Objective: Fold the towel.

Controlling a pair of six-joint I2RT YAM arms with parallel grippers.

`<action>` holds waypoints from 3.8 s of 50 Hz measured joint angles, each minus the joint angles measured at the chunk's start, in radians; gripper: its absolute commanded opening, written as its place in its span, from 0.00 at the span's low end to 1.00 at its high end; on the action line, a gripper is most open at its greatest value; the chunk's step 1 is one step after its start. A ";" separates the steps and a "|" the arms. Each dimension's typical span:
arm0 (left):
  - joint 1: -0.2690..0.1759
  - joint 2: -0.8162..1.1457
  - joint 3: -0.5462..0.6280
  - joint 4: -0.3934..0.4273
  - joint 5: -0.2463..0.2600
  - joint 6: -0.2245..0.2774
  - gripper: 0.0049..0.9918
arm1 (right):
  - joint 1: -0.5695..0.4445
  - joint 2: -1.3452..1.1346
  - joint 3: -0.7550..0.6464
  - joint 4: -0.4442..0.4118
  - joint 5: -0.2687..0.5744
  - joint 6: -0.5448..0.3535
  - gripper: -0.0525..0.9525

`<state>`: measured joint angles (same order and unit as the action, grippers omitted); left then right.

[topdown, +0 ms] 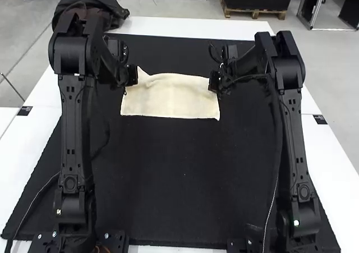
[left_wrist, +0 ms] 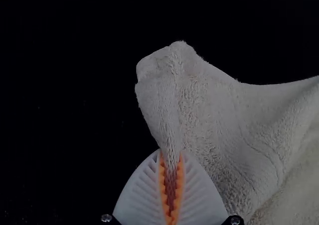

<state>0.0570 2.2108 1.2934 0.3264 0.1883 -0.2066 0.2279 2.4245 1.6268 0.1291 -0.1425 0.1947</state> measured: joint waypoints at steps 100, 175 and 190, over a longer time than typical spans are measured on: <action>0.018 -0.368 -0.390 0.068 0.048 0.110 0.02 | 0.033 -0.461 -0.541 0.262 0.027 -0.046 0.04; 0.061 -0.393 -0.514 0.152 0.056 0.159 0.02 | 0.033 -0.581 -0.798 0.338 0.038 -0.053 0.04; 0.061 -0.389 -0.525 0.225 0.056 0.161 0.02 | 0.033 -0.581 -0.821 0.386 0.043 -0.053 0.04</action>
<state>0.1177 1.8214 0.7685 0.5510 0.2443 -0.0452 0.2607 1.8435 0.8059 0.5156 -0.0998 0.1417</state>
